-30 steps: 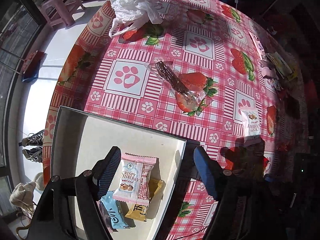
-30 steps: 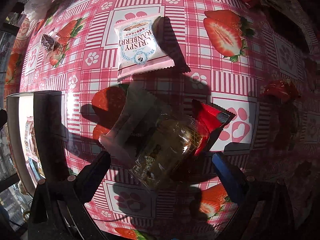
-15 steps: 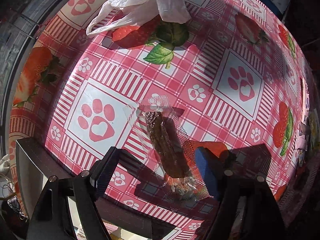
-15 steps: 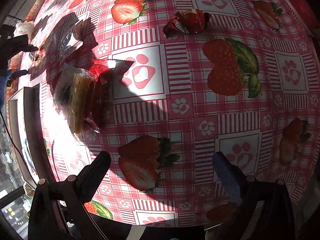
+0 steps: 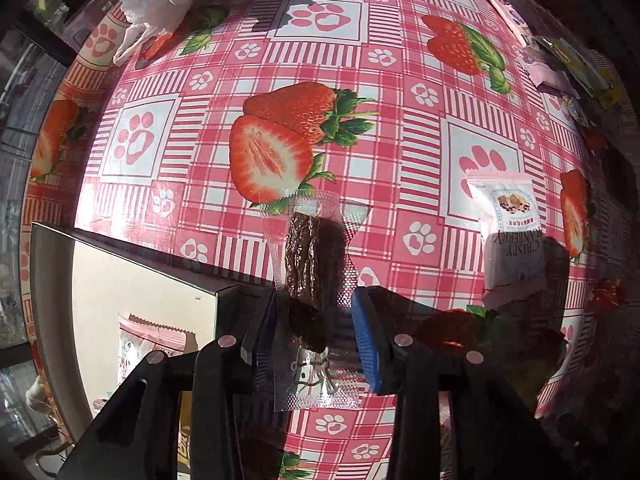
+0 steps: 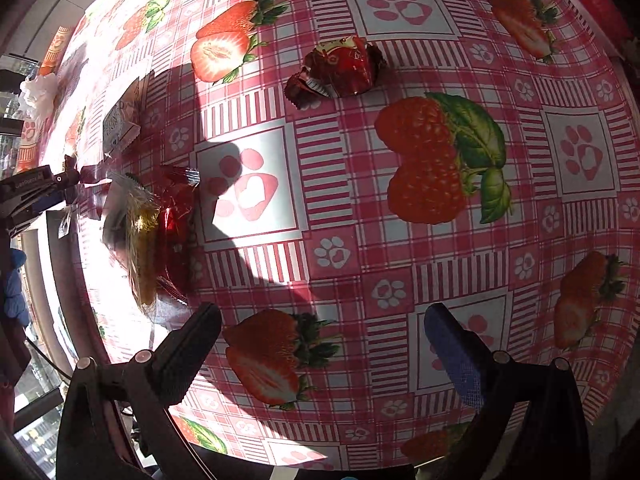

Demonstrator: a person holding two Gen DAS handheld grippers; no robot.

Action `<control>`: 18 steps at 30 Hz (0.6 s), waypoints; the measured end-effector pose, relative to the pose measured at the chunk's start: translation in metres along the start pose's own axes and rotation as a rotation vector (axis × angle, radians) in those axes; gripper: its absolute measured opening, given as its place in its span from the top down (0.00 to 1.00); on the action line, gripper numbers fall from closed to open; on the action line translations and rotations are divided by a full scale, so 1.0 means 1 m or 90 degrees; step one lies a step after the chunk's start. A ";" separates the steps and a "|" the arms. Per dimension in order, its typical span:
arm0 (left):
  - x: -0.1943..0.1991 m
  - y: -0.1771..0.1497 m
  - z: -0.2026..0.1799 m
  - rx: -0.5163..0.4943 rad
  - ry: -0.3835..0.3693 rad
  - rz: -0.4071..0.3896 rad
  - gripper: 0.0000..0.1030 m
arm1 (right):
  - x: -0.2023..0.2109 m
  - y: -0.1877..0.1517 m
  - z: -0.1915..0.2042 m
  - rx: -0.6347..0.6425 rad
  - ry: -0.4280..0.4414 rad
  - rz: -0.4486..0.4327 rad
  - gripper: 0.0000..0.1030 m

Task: Organize snacks
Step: 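Grasp the clear packet with a brown stick using the left tool while the right tool grasps the red wrapper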

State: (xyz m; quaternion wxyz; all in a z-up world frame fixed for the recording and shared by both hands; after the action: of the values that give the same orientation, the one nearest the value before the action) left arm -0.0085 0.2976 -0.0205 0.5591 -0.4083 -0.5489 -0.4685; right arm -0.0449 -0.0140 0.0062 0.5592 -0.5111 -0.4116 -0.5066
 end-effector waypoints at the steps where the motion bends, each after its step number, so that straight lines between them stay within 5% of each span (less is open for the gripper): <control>1: 0.001 -0.016 -0.004 -0.007 -0.001 0.002 0.60 | 0.002 0.008 -0.002 -0.004 0.000 -0.003 0.01; 7: -0.001 -0.050 -0.005 -0.013 0.002 0.004 0.53 | 0.014 0.082 -0.017 -0.038 0.011 -0.033 0.01; 12: -0.004 -0.031 -0.008 -0.022 0.016 -0.006 0.28 | 0.008 0.133 -0.024 -0.102 0.044 -0.030 0.01; 15: -0.006 -0.023 -0.007 -0.013 -0.006 -0.006 0.34 | 0.005 0.153 -0.031 -0.094 0.026 -0.030 0.18; 17: -0.002 -0.020 -0.014 -0.023 -0.022 -0.014 0.49 | 0.008 0.161 -0.023 -0.068 -0.009 -0.046 0.64; 18: 0.000 -0.019 -0.020 -0.038 -0.023 -0.021 0.59 | 0.010 0.161 -0.020 -0.059 -0.005 -0.050 0.66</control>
State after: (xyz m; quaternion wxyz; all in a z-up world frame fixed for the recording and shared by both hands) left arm -0.0219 0.2739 -0.0229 0.5287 -0.4243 -0.5513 -0.4863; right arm 0.1144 -0.0412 -0.0113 0.5131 -0.5218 -0.4095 -0.5447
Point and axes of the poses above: each gripper's, at about its wrist camera, not at the fingertips, and x roughly against the way its jaws point, z to its left, y to its top, the point moved 9 cm from there along -x, roughly the way its jaws point
